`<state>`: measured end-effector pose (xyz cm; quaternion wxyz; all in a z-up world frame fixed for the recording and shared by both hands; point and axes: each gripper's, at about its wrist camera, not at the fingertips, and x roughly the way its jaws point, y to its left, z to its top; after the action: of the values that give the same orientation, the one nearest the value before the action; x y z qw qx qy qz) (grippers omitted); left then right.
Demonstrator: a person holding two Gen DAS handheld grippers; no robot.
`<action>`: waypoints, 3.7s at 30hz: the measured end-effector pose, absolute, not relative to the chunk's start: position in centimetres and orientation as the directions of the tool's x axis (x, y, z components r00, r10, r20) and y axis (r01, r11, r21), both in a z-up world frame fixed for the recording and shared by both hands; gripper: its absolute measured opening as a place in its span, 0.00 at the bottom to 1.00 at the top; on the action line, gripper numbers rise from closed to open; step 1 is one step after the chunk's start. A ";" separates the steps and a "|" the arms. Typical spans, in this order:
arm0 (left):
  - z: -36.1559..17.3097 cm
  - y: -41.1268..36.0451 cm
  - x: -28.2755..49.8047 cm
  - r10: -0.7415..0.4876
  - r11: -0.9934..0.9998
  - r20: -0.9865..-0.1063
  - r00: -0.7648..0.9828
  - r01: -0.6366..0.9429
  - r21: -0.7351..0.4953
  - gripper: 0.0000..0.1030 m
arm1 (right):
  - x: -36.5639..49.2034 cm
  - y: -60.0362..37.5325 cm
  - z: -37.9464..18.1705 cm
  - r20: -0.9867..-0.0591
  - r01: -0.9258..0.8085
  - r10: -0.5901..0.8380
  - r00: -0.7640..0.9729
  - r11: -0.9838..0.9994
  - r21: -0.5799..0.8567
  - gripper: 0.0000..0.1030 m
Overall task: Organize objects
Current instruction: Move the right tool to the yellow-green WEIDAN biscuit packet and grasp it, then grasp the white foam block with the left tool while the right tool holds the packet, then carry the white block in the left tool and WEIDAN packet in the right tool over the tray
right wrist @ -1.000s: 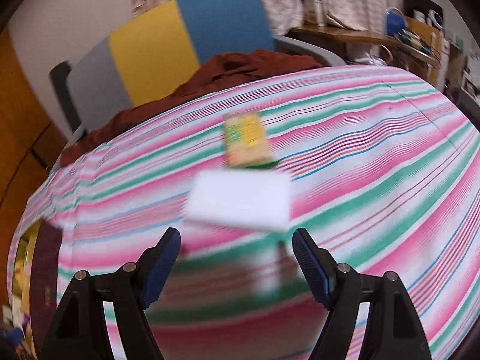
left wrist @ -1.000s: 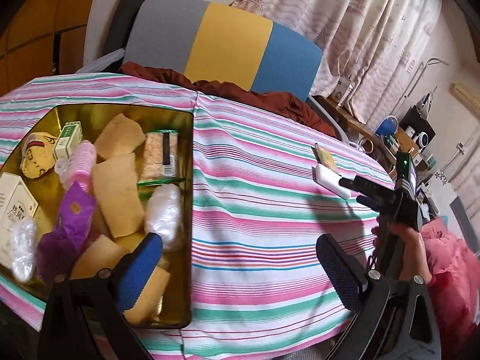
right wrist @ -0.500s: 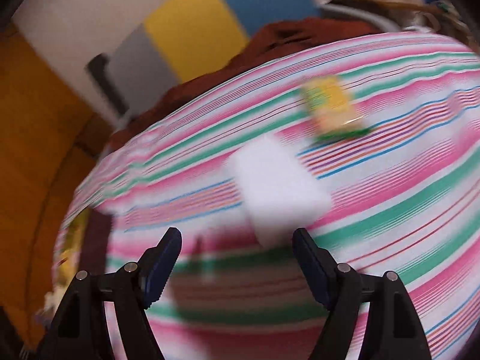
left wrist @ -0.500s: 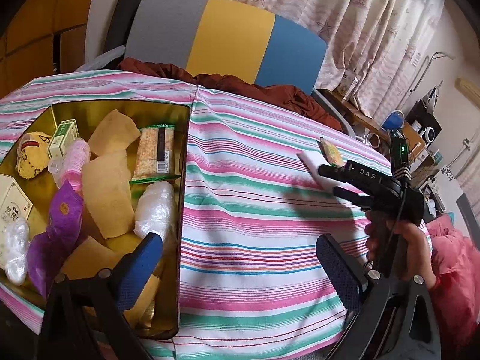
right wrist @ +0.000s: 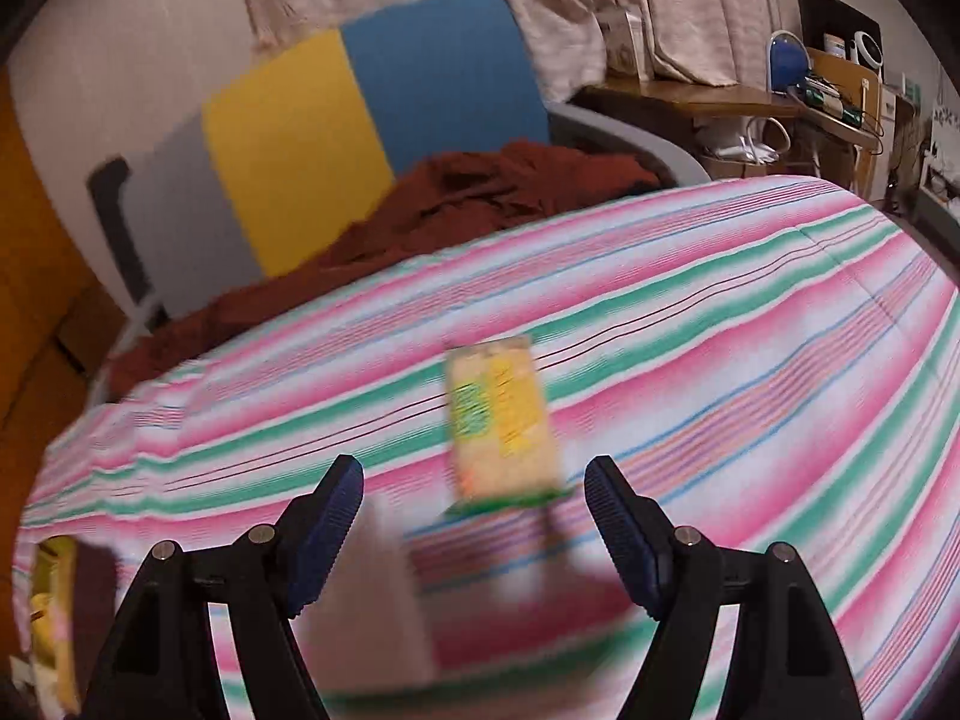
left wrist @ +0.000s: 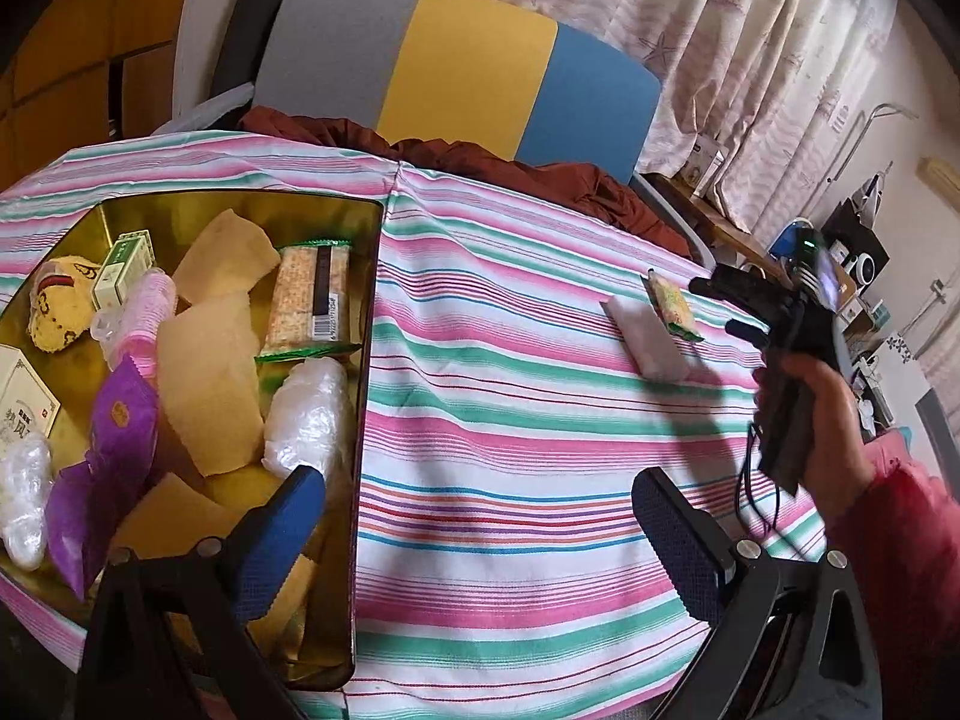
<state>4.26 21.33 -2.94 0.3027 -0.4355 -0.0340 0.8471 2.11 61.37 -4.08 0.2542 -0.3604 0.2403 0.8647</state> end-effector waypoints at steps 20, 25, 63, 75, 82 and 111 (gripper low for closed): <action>-1.9 25.7 4.3 0.545 -0.801 -0.715 -0.438 -0.522 -0.291 1.00 | 2.2 62.5 -8.0 -0.788 -0.562 0.267 -0.554 -0.818 0.118 0.47; -1.6 29.6 4.5 0.561 -0.768 -0.715 -0.418 -0.584 -0.262 1.00 | 5.5 62.5 -8.0 -0.776 -0.604 0.300 -0.554 -0.786 0.128 0.47; -8.5 47.9 -2.4 0.493 -0.718 -0.768 -0.410 -0.690 -0.093 0.61 | 11.3 61.0 -7.1 -0.648 -0.774 0.544 -0.532 -0.622 0.113 0.47; -8.5 44.8 -1.8 0.519 -0.716 -0.754 -0.402 -0.687 -0.127 0.60 | 10.1 58.8 -6.3 -0.599 -0.654 0.484 -0.638 -0.751 0.090 0.47; -8.1 41.4 -1.6 0.564 -0.736 -0.718 -0.407 -0.643 -0.213 0.58 | 9.8 57.7 -6.0 -0.576 -0.611 0.469 -0.670 -0.789 0.069 0.47; -1.4 24.6 4.4 0.666 -0.714 -0.561 -0.492 -0.638 -0.288 0.57 | 8.2 52.1 -5.6 -0.600 -0.504 0.449 -0.662 -0.859 -0.087 0.47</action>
<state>4.37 24.61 -1.37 0.3775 -0.3341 -0.0207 0.8634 8.25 52.12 -5.65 0.2615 -0.3172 0.0433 0.9106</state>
